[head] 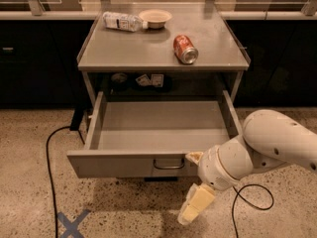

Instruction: Close top drawer

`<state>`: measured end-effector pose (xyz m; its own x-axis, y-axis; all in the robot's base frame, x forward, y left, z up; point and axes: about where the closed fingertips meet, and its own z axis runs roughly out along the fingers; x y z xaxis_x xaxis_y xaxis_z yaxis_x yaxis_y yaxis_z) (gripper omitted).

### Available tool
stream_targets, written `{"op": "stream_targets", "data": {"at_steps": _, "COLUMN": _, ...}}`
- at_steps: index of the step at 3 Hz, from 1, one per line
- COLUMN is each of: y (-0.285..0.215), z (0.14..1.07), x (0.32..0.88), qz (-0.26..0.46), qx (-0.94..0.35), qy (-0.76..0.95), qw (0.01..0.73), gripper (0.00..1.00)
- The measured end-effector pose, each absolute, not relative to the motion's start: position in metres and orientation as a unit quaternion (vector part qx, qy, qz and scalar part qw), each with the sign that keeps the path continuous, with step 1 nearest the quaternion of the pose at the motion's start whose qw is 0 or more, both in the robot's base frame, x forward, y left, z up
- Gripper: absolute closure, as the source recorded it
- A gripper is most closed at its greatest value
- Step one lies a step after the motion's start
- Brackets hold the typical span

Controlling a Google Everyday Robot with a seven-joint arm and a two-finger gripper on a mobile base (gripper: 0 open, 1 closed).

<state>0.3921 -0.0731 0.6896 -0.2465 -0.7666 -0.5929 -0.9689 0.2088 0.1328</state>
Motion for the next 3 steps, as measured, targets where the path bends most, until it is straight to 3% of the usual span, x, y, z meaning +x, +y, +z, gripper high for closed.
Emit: {"op": "stream_targets", "data": {"at_steps": 3, "y": -0.089, "z": 0.654, "x": 0.409, "qz": 0.257, "qx": -0.542, "qy": 0.773, "qw": 0.205, "gripper": 0.00}}
